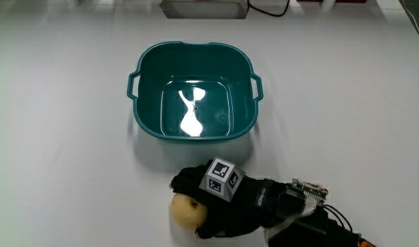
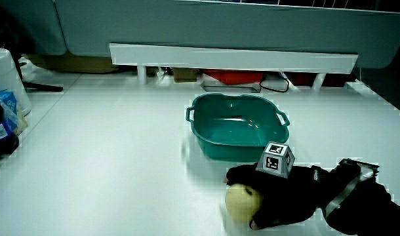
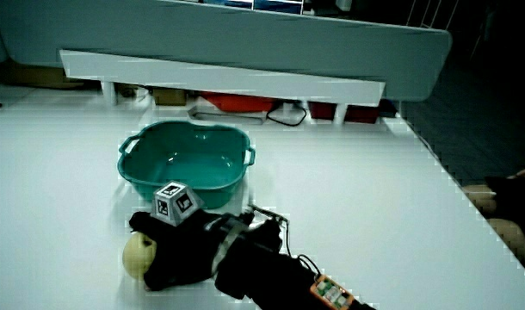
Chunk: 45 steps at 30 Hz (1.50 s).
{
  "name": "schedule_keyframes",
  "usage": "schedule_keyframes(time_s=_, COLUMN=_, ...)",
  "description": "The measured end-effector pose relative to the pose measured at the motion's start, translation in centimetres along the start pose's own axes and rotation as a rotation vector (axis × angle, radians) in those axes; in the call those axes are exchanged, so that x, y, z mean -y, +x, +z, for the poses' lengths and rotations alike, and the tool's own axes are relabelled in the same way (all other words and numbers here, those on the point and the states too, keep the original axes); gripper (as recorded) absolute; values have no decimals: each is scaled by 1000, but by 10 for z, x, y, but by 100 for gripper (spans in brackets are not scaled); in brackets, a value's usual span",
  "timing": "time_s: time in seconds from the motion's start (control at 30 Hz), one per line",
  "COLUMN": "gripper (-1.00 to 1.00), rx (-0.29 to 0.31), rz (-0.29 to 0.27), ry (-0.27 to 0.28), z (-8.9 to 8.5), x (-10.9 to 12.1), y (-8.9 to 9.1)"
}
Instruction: Pick pear from desk
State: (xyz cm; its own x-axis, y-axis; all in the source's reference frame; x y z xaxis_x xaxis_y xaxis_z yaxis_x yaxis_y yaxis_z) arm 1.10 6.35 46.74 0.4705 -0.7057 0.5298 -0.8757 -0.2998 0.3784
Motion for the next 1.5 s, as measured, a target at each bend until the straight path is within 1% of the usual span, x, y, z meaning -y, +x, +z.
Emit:
schedule_keyframes(time_s=0.07, gripper=86, rx=4, rz=-6, ry=5, z=2, x=1, y=-1)
schedule_keyframes(time_s=0.1, gripper=91, rx=34, rz=-18, ry=42, z=-1, x=0, y=1)
schedule_keyframes(time_s=0.13, gripper=95, rx=2, rz=-3, ry=5, z=2, x=1, y=-1)
schedule_keyframes(time_s=0.17, gripper=100, rx=38, rz=-17, ry=47, z=3, x=2, y=-1)
schedule_keyframes(time_s=0.2, gripper=100, rx=1, rz=-5, ry=3, z=3, x=2, y=-1)
schedule_keyframes(time_s=0.23, gripper=100, rx=46, rz=-18, ry=49, z=1, x=1, y=-1)
schedule_keyframes(time_s=0.27, gripper=100, rx=39, rz=-14, ry=46, z=2, x=2, y=-1)
schedule_keyframes(time_s=0.3, gripper=100, rx=-10, rz=-4, ry=3, z=1, x=1, y=0)
schedule_keyframes(time_s=0.33, gripper=100, rx=36, rz=-17, ry=49, z=0, x=2, y=1)
schedule_keyframes(time_s=0.37, gripper=100, rx=29, rz=-16, ry=53, z=-1, x=2, y=1)
schedule_keyframes(time_s=0.4, gripper=100, rx=-15, rz=-5, ry=10, z=0, x=3, y=1)
schedule_keyframes(time_s=0.43, gripper=100, rx=-8, rz=0, ry=16, z=3, x=4, y=0)
schedule_keyframes(time_s=0.47, gripper=100, rx=38, rz=-21, ry=54, z=-8, x=2, y=6)
schedule_keyframes(time_s=0.5, gripper=100, rx=-5, rz=13, ry=28, z=6, x=6, y=1)
schedule_keyframes(time_s=0.57, gripper=100, rx=-22, rz=11, ry=40, z=10, x=9, y=2)
schedule_keyframes(time_s=0.6, gripper=100, rx=-12, rz=22, ry=57, z=17, x=12, y=1)
schedule_keyframes(time_s=0.63, gripper=100, rx=-8, rz=23, ry=70, z=20, x=14, y=2)
schedule_keyframes(time_s=0.7, gripper=100, rx=-13, rz=38, ry=88, z=30, x=19, y=3)
schedule_keyframes(time_s=0.73, gripper=100, rx=-10, rz=26, ry=98, z=35, x=22, y=4)
schedule_keyframes(time_s=0.77, gripper=100, rx=-13, rz=30, ry=103, z=39, x=24, y=5)
schedule_keyframes(time_s=0.8, gripper=100, rx=-2, rz=33, ry=123, z=44, x=27, y=6)
schedule_keyframes(time_s=0.87, gripper=100, rx=9, rz=23, ry=132, z=56, x=31, y=7)
schedule_keyframes(time_s=0.97, gripper=100, rx=22, rz=17, ry=160, z=69, x=37, y=12)
schedule_keyframes(time_s=1.0, gripper=100, rx=0, rz=4, ry=160, z=71, x=38, y=15)
schedule_keyframes(time_s=1.03, gripper=100, rx=15, rz=1, ry=168, z=75, x=39, y=16)
schedule_keyframes(time_s=1.07, gripper=100, rx=-8, rz=-4, ry=170, z=75, x=39, y=19)
schedule_keyframes(time_s=1.1, gripper=100, rx=1, rz=-12, ry=166, z=79, x=40, y=20)
schedule_keyframes(time_s=1.23, gripper=100, rx=-19, rz=-38, ry=242, z=87, x=42, y=27)
schedule_keyframes(time_s=1.33, gripper=100, rx=-14, rz=-56, ry=247, z=90, x=41, y=33)
schedule_keyframes(time_s=1.37, gripper=100, rx=-21, rz=-59, ry=255, z=90, x=40, y=36)
schedule_keyframes(time_s=1.47, gripper=100, rx=-49, rz=-68, ry=255, z=92, x=36, y=46)
schedule_keyframes(time_s=1.5, gripper=100, rx=-58, rz=-74, ry=268, z=94, x=36, y=49)
